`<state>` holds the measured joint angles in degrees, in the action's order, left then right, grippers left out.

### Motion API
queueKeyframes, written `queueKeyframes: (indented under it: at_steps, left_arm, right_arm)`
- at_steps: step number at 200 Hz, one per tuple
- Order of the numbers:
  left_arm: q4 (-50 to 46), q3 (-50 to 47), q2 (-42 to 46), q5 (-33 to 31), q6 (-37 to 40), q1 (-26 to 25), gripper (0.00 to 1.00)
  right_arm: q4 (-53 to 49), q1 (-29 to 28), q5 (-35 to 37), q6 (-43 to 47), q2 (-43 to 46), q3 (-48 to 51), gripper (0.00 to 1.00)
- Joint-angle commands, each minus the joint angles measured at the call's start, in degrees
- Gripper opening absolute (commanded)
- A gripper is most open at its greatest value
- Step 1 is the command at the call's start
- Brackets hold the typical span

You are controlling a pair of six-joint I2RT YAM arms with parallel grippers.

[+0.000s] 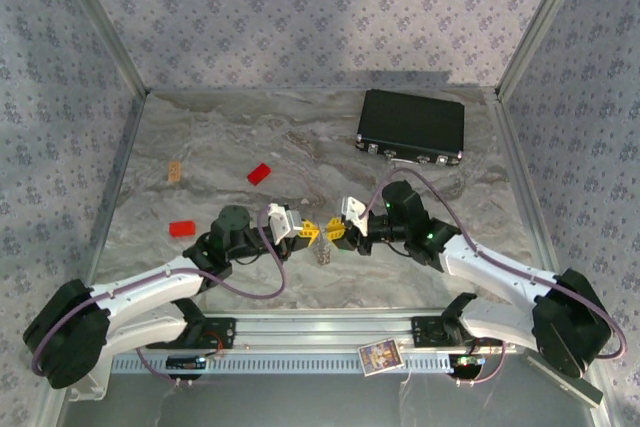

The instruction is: Put the keys on the keyring

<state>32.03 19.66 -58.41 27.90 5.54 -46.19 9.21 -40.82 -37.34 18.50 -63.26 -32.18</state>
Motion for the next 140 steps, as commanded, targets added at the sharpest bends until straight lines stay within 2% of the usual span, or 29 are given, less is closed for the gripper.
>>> queueKeyframes:
  at_steps: [1,34,71,87,96,105,114,140]
  left_arm:
    - [3.21,0.09,0.14,2.12,0.17,-0.38,0.0]
    - [3.22,0.16,0.17,2.25,0.17,-0.37,0.0]
    - [3.28,0.19,0.17,2.26,-0.08,-0.39,0.0]
    - [1.05,0.81,0.55,1.69,-0.01,-0.36,0.0]
    - [-1.58,1.49,0.99,1.29,0.62,-0.38,0.05]
    - [-4.51,2.39,1.57,1.26,1.38,-0.37,0.16]
    - [-7.62,3.36,2.04,1.04,2.54,-0.35,0.23]
    - [-15.62,6.24,2.39,1.25,5.46,-0.38,0.24]
  right_arm:
    - [1.16,-0.4,-0.92,0.53,-0.79,-1.81,0.18]
    - [1.73,-0.62,-2.83,-0.13,-1.72,-2.31,0.15]
    - [2.39,-0.68,-4.23,-0.57,-2.55,-2.92,0.0]
    - [0.98,-0.67,-4.17,0.18,-2.24,-3.53,0.0]
    - [-0.6,-0.67,-4.05,1.05,-1.99,-4.14,0.0]
    - [-2.18,-0.75,-3.92,2.05,-1.76,-4.76,0.0]
    - [-3.83,-0.77,-3.58,3.21,-1.76,-5.63,0.0]
    - [-12.13,-1.34,-2.46,7.84,-2.84,-9.26,0.0]
